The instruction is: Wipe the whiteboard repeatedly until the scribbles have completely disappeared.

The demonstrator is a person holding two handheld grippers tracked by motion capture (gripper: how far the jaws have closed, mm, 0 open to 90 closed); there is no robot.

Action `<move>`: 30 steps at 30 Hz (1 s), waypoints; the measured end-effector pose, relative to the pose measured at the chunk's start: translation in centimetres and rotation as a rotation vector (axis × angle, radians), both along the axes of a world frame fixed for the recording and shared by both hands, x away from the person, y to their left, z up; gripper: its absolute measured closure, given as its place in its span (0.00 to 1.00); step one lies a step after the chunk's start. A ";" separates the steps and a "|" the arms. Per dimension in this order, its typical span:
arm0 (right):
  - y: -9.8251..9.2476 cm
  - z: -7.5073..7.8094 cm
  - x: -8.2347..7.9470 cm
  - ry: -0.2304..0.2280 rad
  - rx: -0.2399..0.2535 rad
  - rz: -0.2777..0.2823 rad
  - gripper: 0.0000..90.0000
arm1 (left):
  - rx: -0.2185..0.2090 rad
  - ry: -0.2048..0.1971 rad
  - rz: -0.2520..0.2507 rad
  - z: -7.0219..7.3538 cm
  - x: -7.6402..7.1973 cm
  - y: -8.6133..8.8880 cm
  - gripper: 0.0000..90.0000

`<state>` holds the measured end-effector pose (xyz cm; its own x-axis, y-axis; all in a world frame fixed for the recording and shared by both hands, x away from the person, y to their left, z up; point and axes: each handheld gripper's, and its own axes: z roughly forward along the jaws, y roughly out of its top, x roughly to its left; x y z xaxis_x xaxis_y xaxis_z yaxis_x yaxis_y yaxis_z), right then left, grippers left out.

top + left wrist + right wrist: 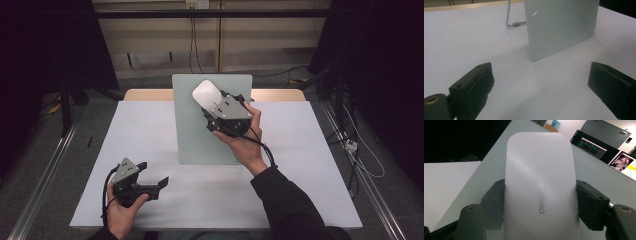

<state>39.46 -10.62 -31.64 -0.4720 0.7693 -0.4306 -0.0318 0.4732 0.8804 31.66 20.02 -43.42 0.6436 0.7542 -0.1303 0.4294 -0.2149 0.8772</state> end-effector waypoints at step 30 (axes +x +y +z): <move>-2.2 -2.0 -2.6 0.123 0.062 0.089 0.35 | 0.005 0.002 0.008 0.0 0.0 0.1 0.07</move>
